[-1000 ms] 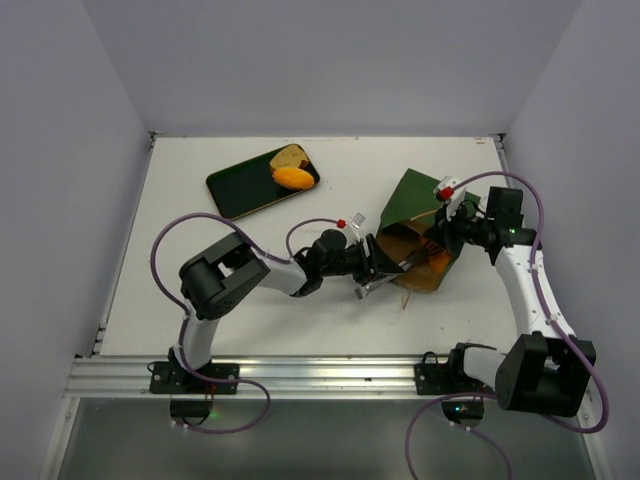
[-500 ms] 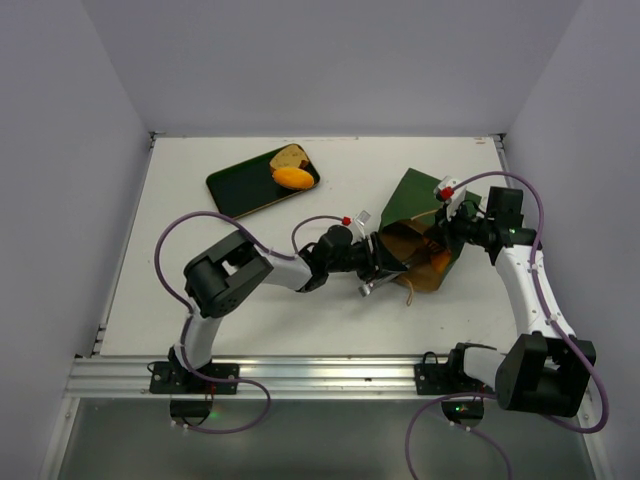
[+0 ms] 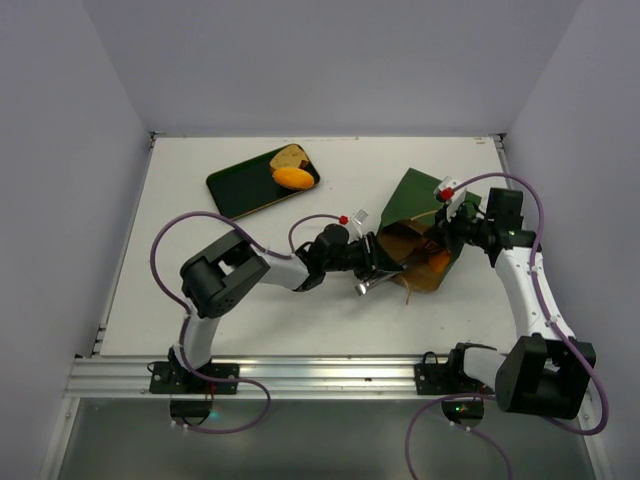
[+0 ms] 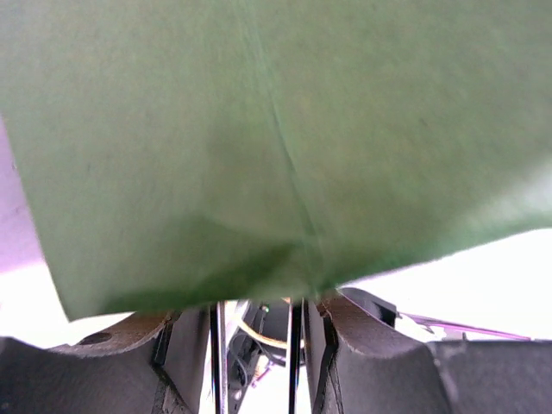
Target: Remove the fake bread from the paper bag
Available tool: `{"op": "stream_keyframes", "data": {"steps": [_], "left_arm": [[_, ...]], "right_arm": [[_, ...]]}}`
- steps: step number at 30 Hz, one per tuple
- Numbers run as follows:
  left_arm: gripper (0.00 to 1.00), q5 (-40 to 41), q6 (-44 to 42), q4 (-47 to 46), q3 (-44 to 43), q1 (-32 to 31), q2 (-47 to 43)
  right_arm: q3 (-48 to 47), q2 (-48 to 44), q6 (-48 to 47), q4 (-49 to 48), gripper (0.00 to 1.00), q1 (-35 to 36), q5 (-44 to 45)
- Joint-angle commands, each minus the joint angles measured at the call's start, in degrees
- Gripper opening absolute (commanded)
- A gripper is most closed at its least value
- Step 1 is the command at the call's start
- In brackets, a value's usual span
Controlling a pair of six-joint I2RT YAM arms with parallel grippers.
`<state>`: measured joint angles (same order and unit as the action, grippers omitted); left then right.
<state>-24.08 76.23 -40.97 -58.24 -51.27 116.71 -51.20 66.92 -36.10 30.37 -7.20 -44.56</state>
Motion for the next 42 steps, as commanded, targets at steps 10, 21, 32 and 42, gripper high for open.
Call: {"op": "stream_keyframes", "data": {"steps": [10,21,32,42], "left_arm": [[0.0,-3.69,-4.24,-1.22,6.02,0.99,-10.26],[0.0,-6.86,-6.79,0.71,9.02,0.99,-14.48],[0.0,-8.18,-10.13,5.81,13.58,0.99,-22.13],[0.0,-9.41,-11.8,9.15,15.87,0.99,-27.05]], "right_arm": [[1.81,-4.25,8.06,-9.45,0.0,-0.09,4.74],[1.81,-3.99,9.73,-10.59,0.0,-0.09,7.81],[1.89,-3.28,11.49,-12.09,0.0,-0.27,11.86],[1.81,-3.19,12.19,-12.7,0.0,-0.27,13.09]]}}
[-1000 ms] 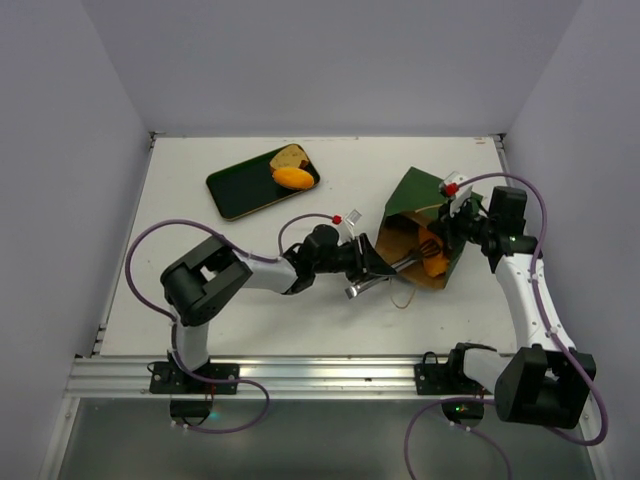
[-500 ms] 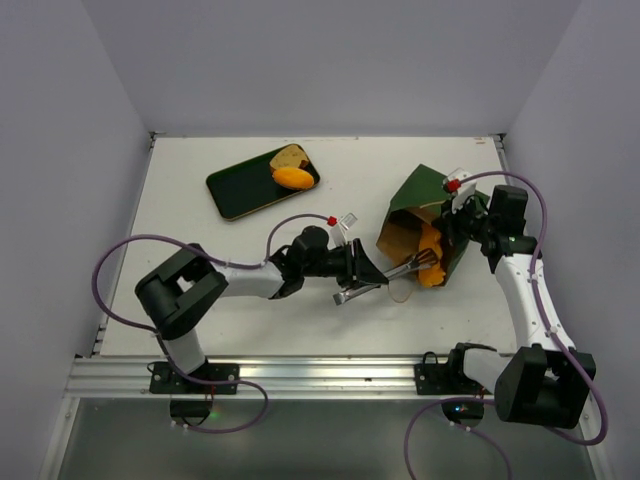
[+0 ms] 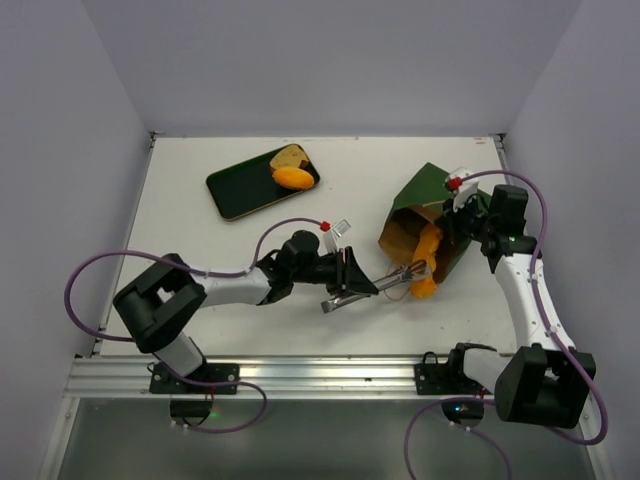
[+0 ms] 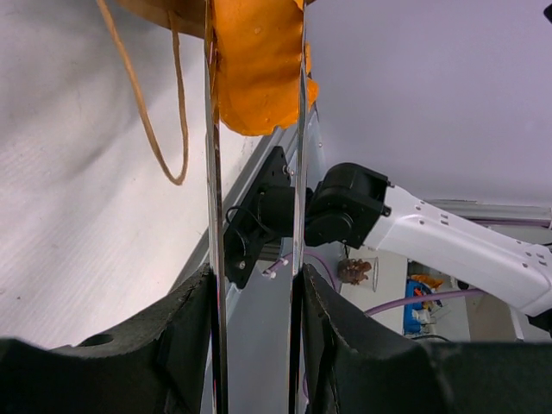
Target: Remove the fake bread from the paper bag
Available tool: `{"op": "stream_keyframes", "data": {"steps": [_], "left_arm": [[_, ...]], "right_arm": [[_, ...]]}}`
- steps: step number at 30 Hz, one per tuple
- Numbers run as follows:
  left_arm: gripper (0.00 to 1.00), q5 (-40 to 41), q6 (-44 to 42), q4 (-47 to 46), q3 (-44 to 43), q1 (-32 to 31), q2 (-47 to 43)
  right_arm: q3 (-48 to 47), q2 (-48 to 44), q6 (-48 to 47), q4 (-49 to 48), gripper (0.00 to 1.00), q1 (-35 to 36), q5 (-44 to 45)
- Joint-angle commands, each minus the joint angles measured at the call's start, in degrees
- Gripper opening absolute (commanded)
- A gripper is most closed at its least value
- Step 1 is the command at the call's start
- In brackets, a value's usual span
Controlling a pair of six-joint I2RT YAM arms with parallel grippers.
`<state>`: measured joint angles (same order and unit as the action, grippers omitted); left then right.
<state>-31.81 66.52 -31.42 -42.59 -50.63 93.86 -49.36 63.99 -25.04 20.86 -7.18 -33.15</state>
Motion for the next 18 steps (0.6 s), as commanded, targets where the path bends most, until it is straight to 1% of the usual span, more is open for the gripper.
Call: {"op": "stream_keyframes", "data": {"steps": [1,9,18], "left_arm": [[0.0,-1.76,-2.18,-0.22,0.49,0.36,-4.74],[0.0,-1.94,-4.12,3.2,3.38,0.36,-10.19],[0.0,-2.38,-4.21,2.5,5.76,0.36,-11.68]], "right_arm": [[0.06,-0.09,1.22,-3.2,0.0,-0.38,2.03],[-0.03,0.26,1.75,-3.46,0.0,-0.47,3.0],[0.06,-0.09,1.92,-3.55,0.0,-0.73,2.74]]}}
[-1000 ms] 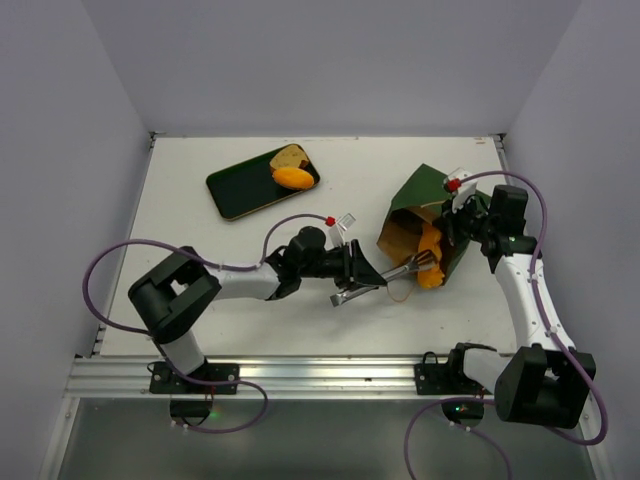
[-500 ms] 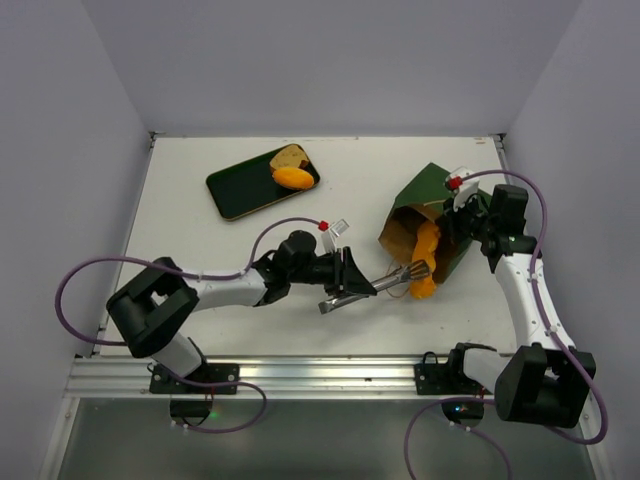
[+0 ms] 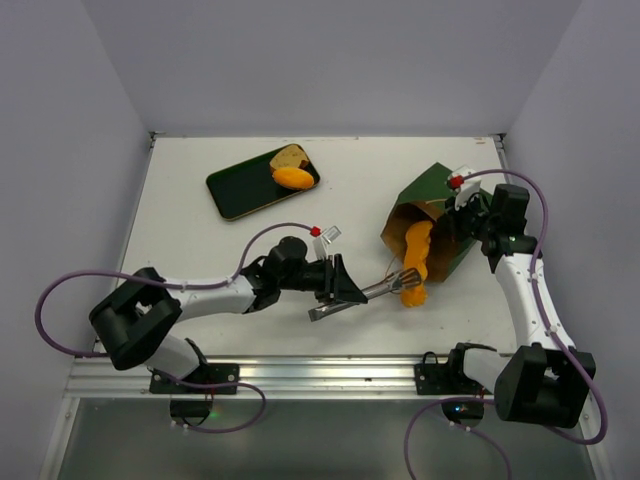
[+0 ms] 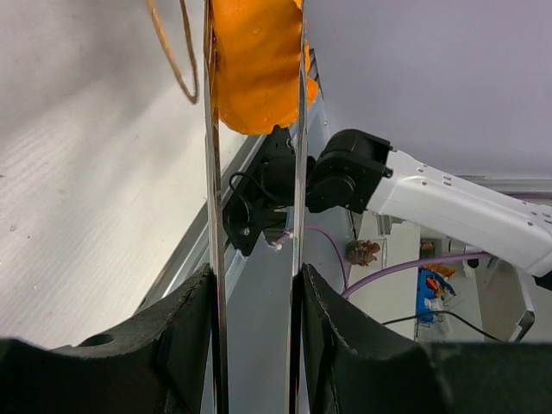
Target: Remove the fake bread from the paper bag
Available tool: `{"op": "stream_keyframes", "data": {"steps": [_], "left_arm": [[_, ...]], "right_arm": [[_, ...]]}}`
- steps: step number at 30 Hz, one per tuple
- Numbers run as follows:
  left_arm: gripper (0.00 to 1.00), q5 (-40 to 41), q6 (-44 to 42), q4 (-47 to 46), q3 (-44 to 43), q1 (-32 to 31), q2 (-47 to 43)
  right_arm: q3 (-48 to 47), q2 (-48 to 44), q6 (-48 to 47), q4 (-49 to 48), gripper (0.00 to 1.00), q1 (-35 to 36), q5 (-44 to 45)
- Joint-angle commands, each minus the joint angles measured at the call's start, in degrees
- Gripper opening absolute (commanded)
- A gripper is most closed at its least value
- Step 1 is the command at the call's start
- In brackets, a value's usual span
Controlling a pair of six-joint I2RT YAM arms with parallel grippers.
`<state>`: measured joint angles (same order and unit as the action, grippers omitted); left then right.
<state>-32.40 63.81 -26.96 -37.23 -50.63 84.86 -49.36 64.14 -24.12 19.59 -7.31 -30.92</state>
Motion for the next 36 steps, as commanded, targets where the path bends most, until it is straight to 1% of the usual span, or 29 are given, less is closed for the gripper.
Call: {"op": "stream_keyframes", "data": {"steps": [1,14,21,24,25,26,28,29,31,32,34,35,36], "left_arm": [[0.0,-1.79,-1.58,-1.78,0.67,0.36,-3.12],[0.0,-3.19,-8.87,9.02,3.13,0.36,-15.68],[0.0,-2.14,-13.45,21.58,2.69,0.53,-26.66],[0.0,0.49,-15.38,27.83,0.33,1.93,-30.8],[0.0,1.98,-15.91,30.1,-0.12,2.72,-31.68],[0.0,2.34,-16.08,31.78,-0.56,5.17,-33.25],[0.0,3.39,-16.44,32.93,-1.69,8.43,-34.14],[0.0,3.66,-16.61,33.37,-2.22,11.75,-34.06],[0.0,3.93,-15.74,33.29,-3.37,15.11,-33.1],[0.0,3.75,-15.21,31.29,-4.16,18.08,-31.44],[0.0,4.1,-11.63,29.43,-4.69,21.26,-29.59],[0.0,4.28,-10.21,25.16,-4.43,24.23,-27.58],[0.0,4.97,-8.46,23.98,-4.43,25.66,-26.42]], "right_arm": [[0.06,-0.16,1.0,-2.19,0.0,-0.6,0.59],[-0.21,0.11,1.71,-2.54,0.0,-0.86,2.35],[-0.29,0.28,2.15,-2.72,0.0,-0.95,3.14],[-0.29,0.2,2.23,-2.9,0.0,-0.95,2.97],[-0.29,0.11,2.23,-2.81,0.0,-0.95,2.97],[-0.29,0.2,2.32,-2.89,0.0,-0.95,2.88],[-0.29,0.2,2.32,-2.9,0.0,-0.95,2.7],[-0.29,0.11,2.32,-2.9,0.0,-0.95,2.62],[-0.21,0.02,2.32,-2.98,0.0,-0.95,2.44],[-0.21,0.02,2.41,-2.9,0.0,-0.95,2.35],[-0.21,-0.24,2.58,-2.98,0.0,-0.95,2.18],[-0.21,-0.33,2.5,-2.98,0.0,-0.95,2.09],[-0.21,-0.5,2.67,-2.98,0.0,-0.95,2.0]]}}
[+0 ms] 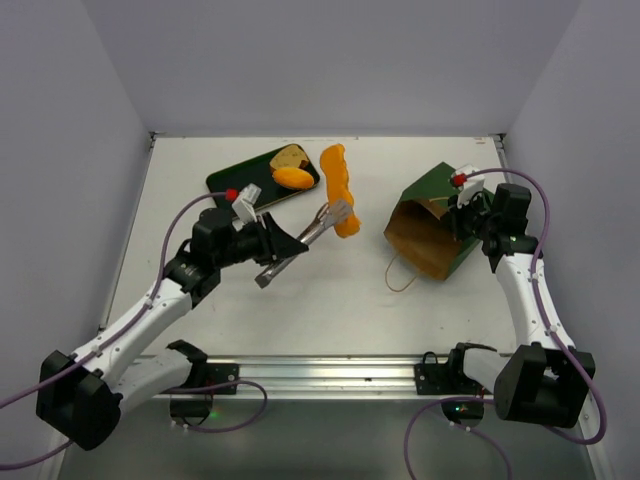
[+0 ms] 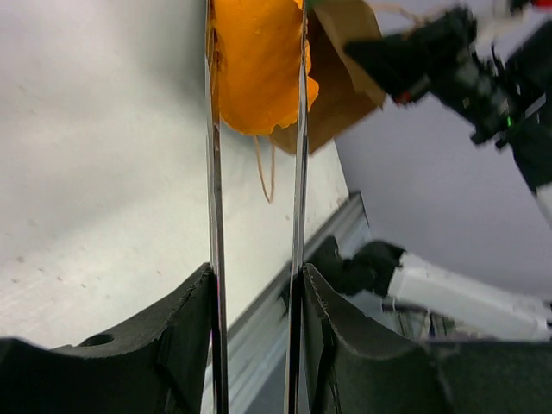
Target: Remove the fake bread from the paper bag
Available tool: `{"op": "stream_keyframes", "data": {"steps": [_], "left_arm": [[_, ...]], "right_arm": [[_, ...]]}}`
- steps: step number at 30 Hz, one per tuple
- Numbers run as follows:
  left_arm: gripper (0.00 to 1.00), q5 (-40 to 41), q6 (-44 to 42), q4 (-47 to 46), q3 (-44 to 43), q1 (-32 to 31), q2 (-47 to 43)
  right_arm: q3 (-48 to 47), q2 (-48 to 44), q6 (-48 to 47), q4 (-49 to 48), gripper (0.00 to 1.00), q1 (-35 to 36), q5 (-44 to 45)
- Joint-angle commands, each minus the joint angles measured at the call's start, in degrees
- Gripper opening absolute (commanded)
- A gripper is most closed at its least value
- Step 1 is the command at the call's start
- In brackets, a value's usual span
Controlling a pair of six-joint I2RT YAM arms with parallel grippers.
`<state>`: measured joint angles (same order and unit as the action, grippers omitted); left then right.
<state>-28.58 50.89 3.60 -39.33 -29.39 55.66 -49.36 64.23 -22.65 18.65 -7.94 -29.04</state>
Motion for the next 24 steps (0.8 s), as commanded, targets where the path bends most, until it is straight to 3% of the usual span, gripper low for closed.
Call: {"op": "stream_keyframes", "data": {"steps": [1,7,10,24], "left_arm": [[0.0,2.11,8.04,-9.8,-2.07,6.86,4.79],[0.0,13.61,19.66,-12.03,-2.77,12.51,9.81],[0.0,18.8,20.56,-9.67,-5.48,14.79,13.14],[0.0,16.81,13.36,-4.91,-11.29,20.77,25.64]], "right_arm": [[-0.21,-0.59,1.21,-2.04,0.0,-0.32,0.03],[-0.12,-0.95,1.3,-2.04,0.0,-0.58,-0.49],[-0.12,-1.03,1.21,-2.04,0.0,-0.58,-0.93],[0.15,-1.38,1.21,-2.22,0.0,-0.76,-1.9]]}}
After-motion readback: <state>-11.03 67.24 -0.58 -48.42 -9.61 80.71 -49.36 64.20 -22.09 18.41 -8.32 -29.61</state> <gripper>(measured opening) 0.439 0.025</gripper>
